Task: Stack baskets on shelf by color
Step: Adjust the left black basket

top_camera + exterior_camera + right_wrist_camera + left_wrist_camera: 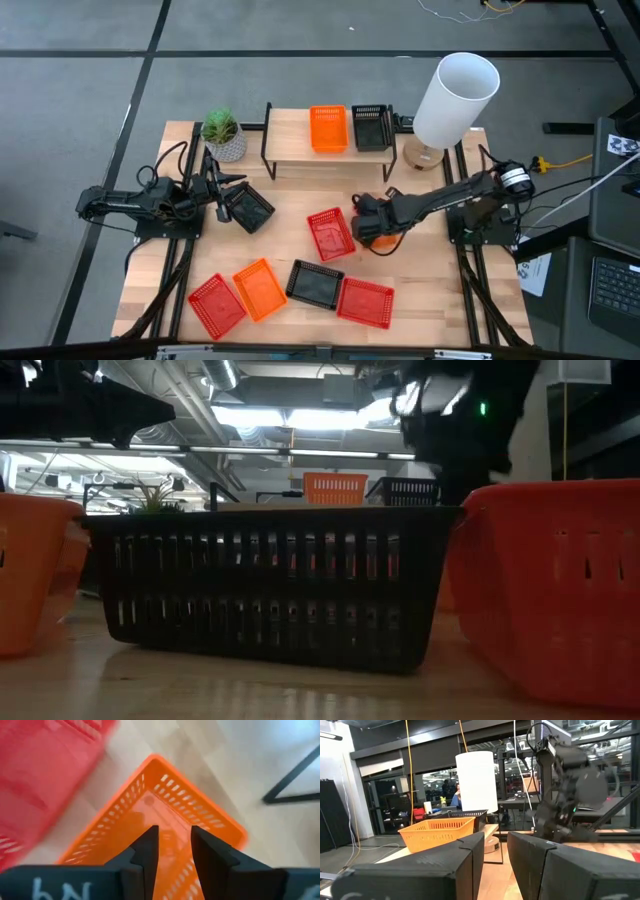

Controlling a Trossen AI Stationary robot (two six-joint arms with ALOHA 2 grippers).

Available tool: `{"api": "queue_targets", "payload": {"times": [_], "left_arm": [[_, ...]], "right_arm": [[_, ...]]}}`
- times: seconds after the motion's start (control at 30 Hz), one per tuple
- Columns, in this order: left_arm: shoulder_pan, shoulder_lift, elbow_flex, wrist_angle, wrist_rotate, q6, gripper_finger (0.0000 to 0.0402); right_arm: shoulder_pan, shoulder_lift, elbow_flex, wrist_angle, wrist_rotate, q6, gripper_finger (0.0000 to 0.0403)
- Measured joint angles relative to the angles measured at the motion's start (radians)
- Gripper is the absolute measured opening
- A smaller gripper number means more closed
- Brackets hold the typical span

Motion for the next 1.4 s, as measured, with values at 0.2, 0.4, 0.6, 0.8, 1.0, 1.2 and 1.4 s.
{"api": "queue_targets", "payload": {"times": [0.2,0.4,0.6,0.8,1.0,1.2,1.4], "left_arm": [[0.0,0.0,0.0,0.0,0.0,-0.007,0.008],[0.0,0.006,0.022,-0.096,0.036,-0.19,0.008],[-0.021,0.157,0.238,-0.529,0.023,-0.391,0.008],[-0.062,0.48,0.393,-0.97,0.02,-0.684,0.008],[-0.069,0.798,0.392,-0.99,-0.018,-0.872,0.008],[-0.067,1.031,0.468,-0.972,-0.031,-0.882,0.008],[-0.067,1.221,0.561,-0.868,-0.047,-0.797,0.008]], "right_arm": [[0.073,-0.001,0.1,-0.063,0.0,-0.013,0.0115],[0.16,-0.001,0.139,-0.127,-0.007,-0.01,0.0115],[0.185,-0.002,0.149,-0.179,-0.009,0.047,0.0115],[0.187,-0.002,0.147,-0.23,-0.009,0.091,0.0115],[0.187,-0.002,0.146,-0.235,-0.005,0.089,0.0115],[0.187,-0.002,0.146,-0.235,-0.005,0.065,0.0115],[0.187,-0.002,0.146,-0.234,0.01,0.062,0.0115]]}}
